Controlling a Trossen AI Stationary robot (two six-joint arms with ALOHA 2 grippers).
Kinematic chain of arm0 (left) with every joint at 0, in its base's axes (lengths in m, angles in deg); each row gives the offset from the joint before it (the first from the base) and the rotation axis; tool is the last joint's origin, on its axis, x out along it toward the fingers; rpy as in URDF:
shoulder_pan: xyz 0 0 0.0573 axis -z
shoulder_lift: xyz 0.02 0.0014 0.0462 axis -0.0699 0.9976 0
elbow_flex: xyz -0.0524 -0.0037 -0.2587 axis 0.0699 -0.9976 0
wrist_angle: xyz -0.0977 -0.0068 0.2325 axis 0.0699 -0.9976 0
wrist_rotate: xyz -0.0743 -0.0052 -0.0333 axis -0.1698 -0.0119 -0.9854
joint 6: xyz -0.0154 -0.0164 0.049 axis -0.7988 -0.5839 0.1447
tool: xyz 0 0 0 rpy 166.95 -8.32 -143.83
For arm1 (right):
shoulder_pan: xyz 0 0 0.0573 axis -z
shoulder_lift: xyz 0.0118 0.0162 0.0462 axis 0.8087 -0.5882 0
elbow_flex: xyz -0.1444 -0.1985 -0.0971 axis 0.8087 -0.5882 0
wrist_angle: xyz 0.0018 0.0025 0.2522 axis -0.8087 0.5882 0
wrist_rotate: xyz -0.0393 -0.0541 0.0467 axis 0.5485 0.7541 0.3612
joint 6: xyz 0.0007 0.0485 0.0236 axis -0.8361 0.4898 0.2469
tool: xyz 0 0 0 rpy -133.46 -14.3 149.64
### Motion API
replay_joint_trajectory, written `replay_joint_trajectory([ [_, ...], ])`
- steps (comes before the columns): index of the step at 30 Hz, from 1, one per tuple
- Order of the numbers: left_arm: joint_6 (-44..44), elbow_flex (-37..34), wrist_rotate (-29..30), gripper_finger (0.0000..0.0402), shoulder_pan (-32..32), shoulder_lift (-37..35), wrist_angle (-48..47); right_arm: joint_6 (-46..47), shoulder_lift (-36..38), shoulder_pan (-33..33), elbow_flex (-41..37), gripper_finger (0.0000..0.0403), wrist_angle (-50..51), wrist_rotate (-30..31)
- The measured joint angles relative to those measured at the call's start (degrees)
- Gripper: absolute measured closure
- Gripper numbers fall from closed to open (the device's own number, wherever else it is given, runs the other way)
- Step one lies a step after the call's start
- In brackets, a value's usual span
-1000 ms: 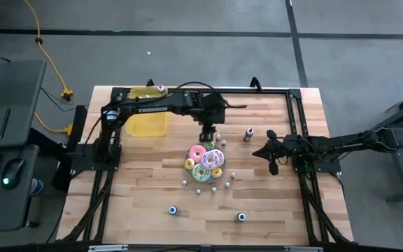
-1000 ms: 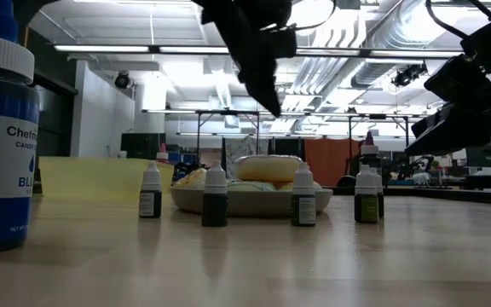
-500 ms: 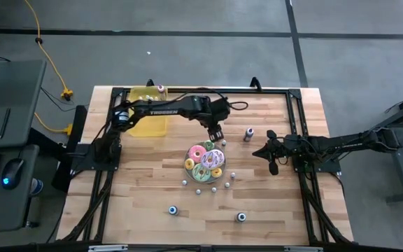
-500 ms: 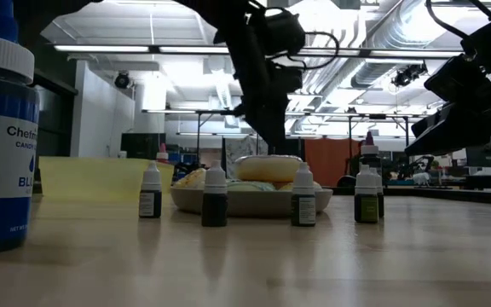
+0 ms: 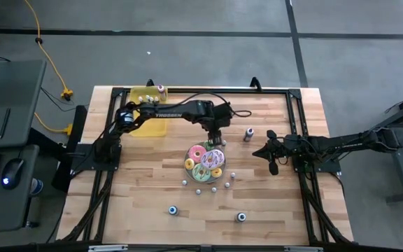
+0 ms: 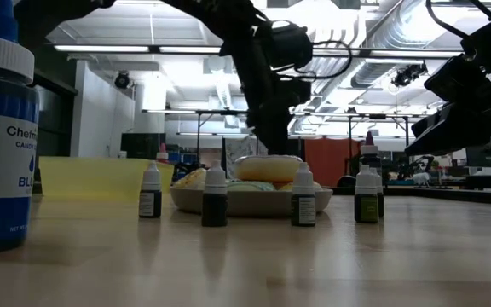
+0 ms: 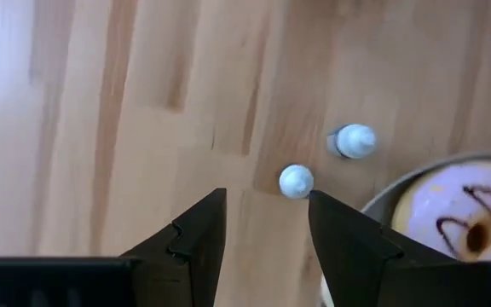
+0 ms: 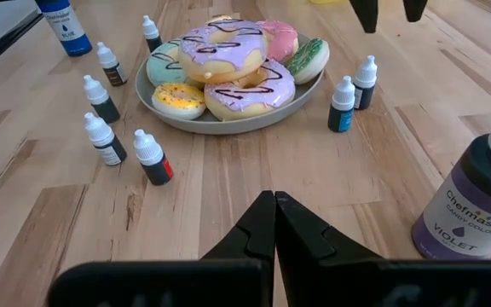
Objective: Pick & Place food coloring
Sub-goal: Put the small black food coloring bottle into the yellow bin
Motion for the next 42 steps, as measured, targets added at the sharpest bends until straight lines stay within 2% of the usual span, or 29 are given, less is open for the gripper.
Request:
replay_joint_trajectory([
  [8, 23.24, 0.00, 1.38, 0.0231, 0.28, 0.00, -0.84, 0.00, 0.00, -0.02, -0.02, 0.0402, 0.02, 0.00],
  [17, 32.40, 0.00, 0.73, 0.0152, 0.36, -0.02, 0.90, 0.00, 0.00, 0.00, -0.01, 0.0402, 0.00, 0.00],
  [20, 36.31, 0.00, -1.80, 0.0142, 0.36, -0.04, -0.01, 0.00, 0.00, -0.01, 0.00, 0.0402, 0.01, 0.00],
  [24, 42.39, -0.02, -9.13, 0.0148, 0.34, -0.04, -2.58, 0.00, 0.00, -0.02, -0.01, 0.0402, 0.02, 0.00],
  [27, 44.03, -0.02, -10.97, 0.0160, 0.36, -0.04, -1.77, 0.00, 0.00, -0.02, -0.02, 0.0402, 0.01, 0.00],
  [35, 44.04, 0.06, -10.83, 0.0172, 0.25, 1.78, 5.26, 0.00, 0.00, -0.02, -0.02, 0.0402, 0.00, 0.00],
  [42, 43.23, -0.09, -9.56, 0.0172, -0.17, 3.26, 3.79, 0.00, 0.01, -0.01, -0.02, 0.0402, 0.03, 0.00],
])
